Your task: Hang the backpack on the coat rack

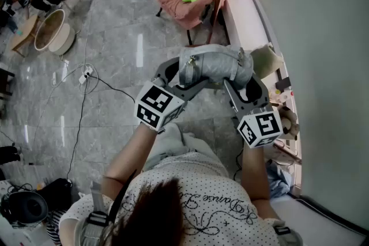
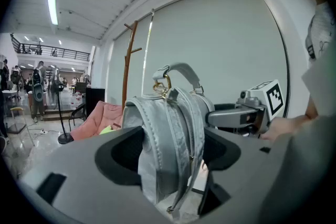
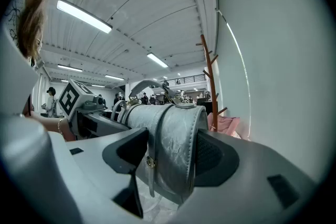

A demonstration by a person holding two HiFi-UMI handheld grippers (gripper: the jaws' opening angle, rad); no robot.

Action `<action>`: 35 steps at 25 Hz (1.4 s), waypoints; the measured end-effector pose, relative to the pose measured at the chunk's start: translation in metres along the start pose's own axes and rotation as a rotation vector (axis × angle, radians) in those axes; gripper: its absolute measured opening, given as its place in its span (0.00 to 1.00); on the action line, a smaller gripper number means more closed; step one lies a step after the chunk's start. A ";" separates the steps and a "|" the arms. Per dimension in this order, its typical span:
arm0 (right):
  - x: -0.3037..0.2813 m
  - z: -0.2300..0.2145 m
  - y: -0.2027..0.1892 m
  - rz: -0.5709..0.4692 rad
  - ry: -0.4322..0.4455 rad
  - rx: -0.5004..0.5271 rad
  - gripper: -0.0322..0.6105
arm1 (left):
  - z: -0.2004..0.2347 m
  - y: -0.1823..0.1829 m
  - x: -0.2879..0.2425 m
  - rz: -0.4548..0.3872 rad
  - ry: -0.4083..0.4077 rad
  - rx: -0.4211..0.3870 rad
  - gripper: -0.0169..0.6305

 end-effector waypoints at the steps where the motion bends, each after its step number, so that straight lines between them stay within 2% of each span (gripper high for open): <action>1: 0.001 -0.001 0.001 -0.001 0.000 0.001 0.47 | -0.001 0.001 0.000 0.000 0.007 -0.004 0.53; 8: 0.010 -0.008 0.002 -0.017 -0.006 -0.046 0.47 | -0.008 0.008 -0.005 -0.010 0.008 -0.027 0.53; 15: 0.006 -0.014 0.010 -0.053 -0.005 -0.095 0.47 | -0.004 0.019 -0.007 -0.049 0.002 0.032 0.52; 19: 0.000 -0.025 0.012 -0.071 -0.012 -0.114 0.47 | 0.003 0.023 -0.017 -0.086 -0.001 0.040 0.52; 26: -0.040 -0.046 0.023 -0.082 -0.052 -0.108 0.46 | 0.045 0.038 -0.046 -0.108 -0.040 0.039 0.52; 35: -0.129 -0.099 0.027 -0.060 -0.129 -0.078 0.47 | 0.134 0.048 -0.116 -0.108 -0.121 0.053 0.52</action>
Point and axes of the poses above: the fingertips, and each gripper's own axes: x backward along the fingers, z to its left, y out of its top, the point moved 3 cm from there along x, backward along the fingers, and after that the axes turned 6 degrees about -z, right-handed, at the moved point
